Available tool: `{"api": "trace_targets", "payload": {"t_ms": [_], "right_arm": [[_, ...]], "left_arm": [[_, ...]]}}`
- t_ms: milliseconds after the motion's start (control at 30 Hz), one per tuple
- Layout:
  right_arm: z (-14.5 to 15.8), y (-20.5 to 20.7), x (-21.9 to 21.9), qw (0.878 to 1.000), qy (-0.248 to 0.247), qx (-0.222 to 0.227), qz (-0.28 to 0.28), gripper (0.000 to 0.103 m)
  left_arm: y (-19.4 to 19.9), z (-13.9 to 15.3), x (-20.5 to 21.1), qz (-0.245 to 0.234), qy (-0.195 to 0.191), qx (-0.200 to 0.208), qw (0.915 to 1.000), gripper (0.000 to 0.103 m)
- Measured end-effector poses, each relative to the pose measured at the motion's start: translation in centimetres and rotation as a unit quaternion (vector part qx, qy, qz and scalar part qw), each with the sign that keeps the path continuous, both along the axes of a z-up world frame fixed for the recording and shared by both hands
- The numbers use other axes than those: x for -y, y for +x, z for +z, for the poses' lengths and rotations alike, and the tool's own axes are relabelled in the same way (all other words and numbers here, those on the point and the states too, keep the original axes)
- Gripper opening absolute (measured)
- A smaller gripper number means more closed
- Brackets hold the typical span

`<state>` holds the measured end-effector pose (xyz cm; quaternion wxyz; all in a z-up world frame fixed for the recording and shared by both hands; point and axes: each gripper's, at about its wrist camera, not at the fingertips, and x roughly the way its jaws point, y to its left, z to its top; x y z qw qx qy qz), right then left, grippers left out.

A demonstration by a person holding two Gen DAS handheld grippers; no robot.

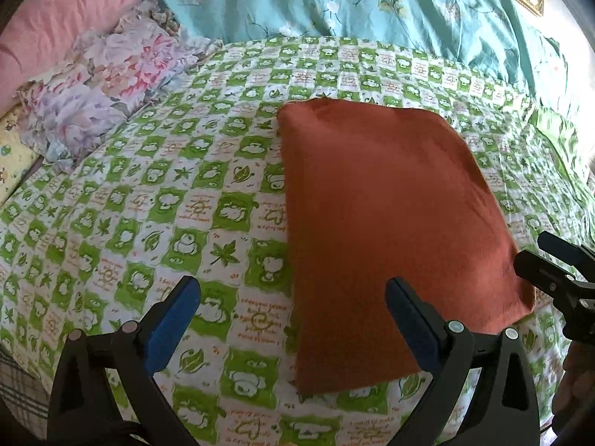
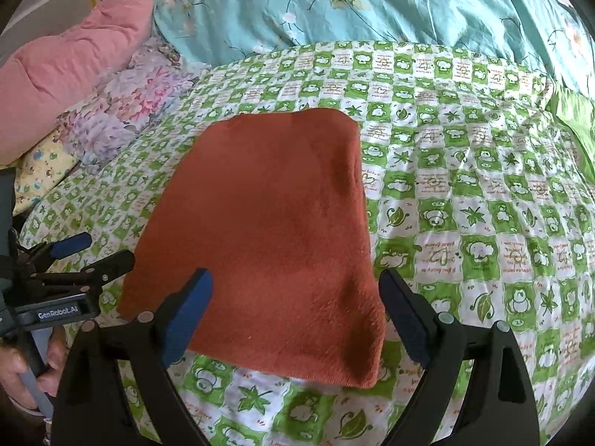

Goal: Fold small clothes

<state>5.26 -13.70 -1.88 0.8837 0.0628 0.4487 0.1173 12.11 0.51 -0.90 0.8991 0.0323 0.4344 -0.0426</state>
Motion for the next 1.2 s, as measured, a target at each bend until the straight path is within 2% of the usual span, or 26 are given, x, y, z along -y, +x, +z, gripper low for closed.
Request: {"api": "trace_targets", "payload": {"t_ms": [367, 1200], "right_arm": [[-1.0, 1.9, 0.0, 1.000, 0.001, -0.015, 0.009, 0.091], [-2.0, 3.2, -0.8, 0.999, 0.002, -0.026, 0.023, 0.091]], "left_arm": [[2.5, -1.0, 0.6, -0.005, -0.006, -0.017, 0.9998, 0.100], [2.8, -1.3, 0.5, -0.013, -0.002, -0.018, 0.9997, 0.100]]}}
